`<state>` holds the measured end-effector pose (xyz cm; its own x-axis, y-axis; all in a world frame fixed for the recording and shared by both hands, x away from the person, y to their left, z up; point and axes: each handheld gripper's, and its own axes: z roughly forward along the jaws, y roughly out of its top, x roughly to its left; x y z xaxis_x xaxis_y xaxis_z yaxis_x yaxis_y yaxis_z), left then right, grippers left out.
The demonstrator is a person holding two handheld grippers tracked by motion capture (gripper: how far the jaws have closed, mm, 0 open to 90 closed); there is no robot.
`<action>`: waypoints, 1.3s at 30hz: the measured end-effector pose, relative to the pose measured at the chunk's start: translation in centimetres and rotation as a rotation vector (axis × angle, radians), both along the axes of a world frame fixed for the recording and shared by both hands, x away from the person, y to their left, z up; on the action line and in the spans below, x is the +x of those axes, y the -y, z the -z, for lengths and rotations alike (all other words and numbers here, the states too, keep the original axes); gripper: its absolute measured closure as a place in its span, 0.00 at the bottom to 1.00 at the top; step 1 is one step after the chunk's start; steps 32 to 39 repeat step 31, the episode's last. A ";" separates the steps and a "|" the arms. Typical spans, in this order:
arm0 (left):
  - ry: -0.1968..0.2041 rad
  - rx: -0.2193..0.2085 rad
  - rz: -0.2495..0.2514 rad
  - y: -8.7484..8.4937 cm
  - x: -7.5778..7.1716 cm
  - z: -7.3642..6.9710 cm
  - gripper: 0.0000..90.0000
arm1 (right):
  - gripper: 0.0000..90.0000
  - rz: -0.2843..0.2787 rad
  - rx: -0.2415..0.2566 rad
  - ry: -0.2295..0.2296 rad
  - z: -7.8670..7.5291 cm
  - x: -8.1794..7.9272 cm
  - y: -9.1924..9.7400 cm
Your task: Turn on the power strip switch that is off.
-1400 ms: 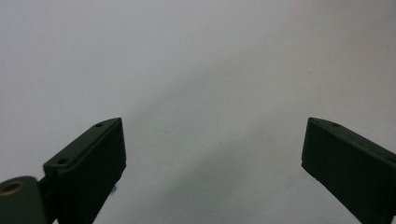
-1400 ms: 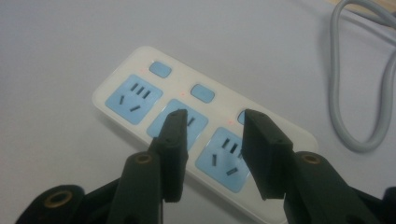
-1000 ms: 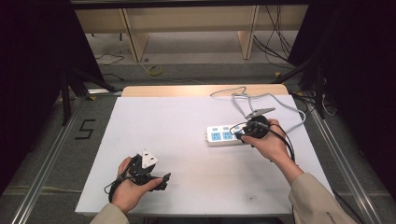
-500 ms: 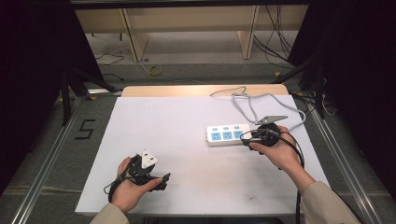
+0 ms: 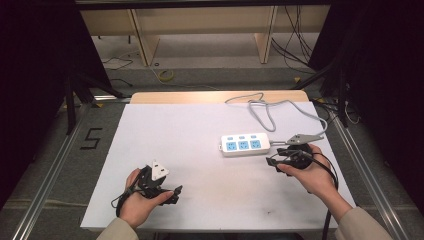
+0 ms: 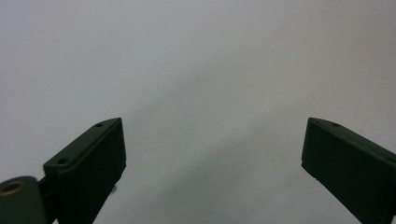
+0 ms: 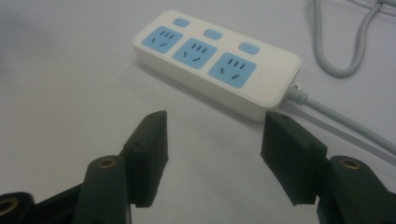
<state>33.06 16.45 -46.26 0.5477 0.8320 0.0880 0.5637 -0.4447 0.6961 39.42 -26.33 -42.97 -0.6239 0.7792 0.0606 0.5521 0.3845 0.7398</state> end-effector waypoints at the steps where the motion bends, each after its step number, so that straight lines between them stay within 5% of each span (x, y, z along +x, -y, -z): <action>1: 0.000 0.000 0.000 0.0 0.0 0.0 0.07 | 0.45 0.001 0.002 0.004 0.1 -0.3 0.1; 19: 0.000 0.004 0.005 0.1 -0.1 -0.1 0.06 | 0.42 -0.007 0.053 0.048 1.0 -3.8 2.0; 39: -0.004 0.000 0.018 0.3 -0.1 -0.1 0.06 | 0.41 0.008 0.077 0.077 0.9 -4.3 2.5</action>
